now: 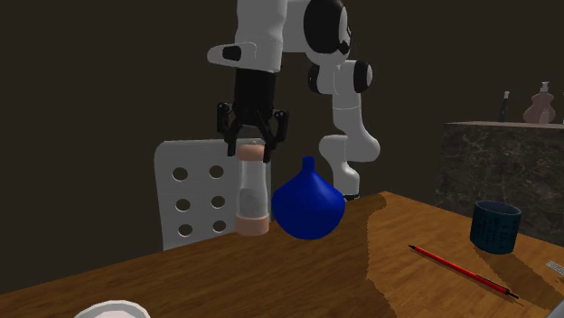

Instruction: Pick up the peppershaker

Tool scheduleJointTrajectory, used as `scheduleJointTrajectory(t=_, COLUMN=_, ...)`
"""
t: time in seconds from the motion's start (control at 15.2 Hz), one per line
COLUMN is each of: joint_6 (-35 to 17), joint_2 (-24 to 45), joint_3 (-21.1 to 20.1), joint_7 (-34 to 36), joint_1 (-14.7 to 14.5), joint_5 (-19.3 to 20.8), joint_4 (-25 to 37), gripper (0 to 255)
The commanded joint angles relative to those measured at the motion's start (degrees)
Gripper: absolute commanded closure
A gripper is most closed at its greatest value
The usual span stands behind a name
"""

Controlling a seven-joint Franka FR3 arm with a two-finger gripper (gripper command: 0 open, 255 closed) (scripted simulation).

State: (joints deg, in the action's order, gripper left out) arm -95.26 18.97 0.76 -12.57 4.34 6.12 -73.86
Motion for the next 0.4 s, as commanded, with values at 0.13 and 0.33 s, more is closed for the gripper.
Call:
scheduleJointTrajectory(t=0.13, joint_6=3.50, joint_2=0.87, joint_3=-0.01, joint_7=-0.28, joint_1=-0.08, joint_5=-0.03, joint_4=4.37, gripper=255)
scheduleJointTrajectory(t=0.33, joint_6=4.58, joint_2=1.24, joint_3=-0.01, joint_7=-0.38, joint_1=-0.10, joint_5=-0.04, joint_4=5.82, gripper=255)
